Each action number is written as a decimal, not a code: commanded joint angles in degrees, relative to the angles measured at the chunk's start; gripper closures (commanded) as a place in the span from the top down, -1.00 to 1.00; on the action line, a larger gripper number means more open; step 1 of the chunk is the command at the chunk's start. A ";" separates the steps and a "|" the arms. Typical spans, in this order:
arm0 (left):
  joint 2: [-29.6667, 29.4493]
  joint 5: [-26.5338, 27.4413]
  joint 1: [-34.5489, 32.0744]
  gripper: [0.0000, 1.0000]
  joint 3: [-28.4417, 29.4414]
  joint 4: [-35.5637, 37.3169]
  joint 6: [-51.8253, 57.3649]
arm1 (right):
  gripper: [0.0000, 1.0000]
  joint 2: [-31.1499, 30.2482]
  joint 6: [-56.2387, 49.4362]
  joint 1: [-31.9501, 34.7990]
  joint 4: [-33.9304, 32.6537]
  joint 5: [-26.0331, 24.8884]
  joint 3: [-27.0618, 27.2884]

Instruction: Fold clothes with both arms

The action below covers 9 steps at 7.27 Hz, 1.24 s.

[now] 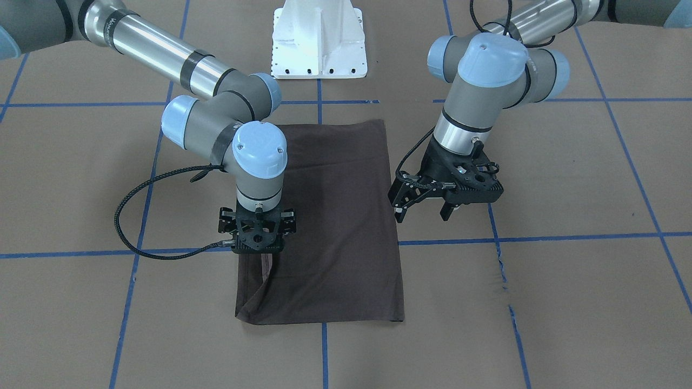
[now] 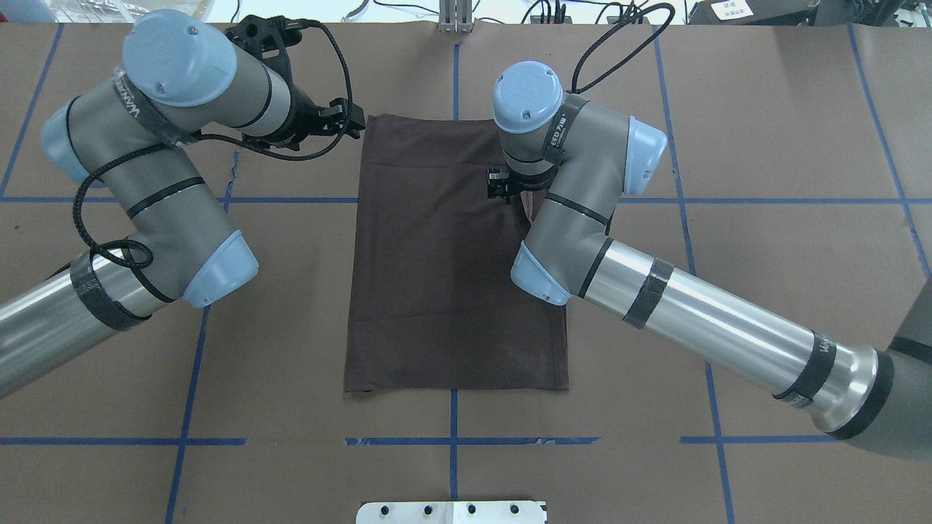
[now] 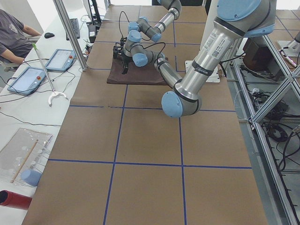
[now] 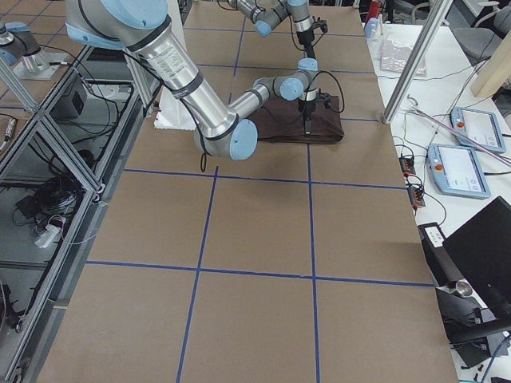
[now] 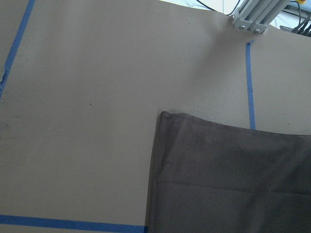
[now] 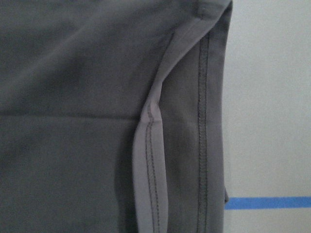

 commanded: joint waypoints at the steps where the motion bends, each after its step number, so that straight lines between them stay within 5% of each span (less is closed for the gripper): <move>1: 0.41 -0.44 0.00 1.00 -0.08 -0.19 0.00 | 1.00 -0.82 -1.10 1.31 -0.28 0.21 -1.25; 4: 0.32 -1.67 0.00 1.00 -0.35 -0.19 -0.08 | 1.00 -4.60 -7.51 5.53 -0.10 1.17 -0.99; 6: 0.23 -2.28 0.09 1.00 -1.22 -0.28 -1.83 | 1.00 -4.16 -7.52 7.64 0.16 6.60 1.02; 8: 7.74 -8.60 4.79 1.00 -9.86 -2.81 -20.29 | 1.00 -6.16 -6.56 8.35 -0.01 13.01 10.47; 9: 10.93 -5.74 11.01 1.00 -14.89 -2.82 -30.74 | 1.00 -11.06 -4.21 8.35 0.42 15.57 17.66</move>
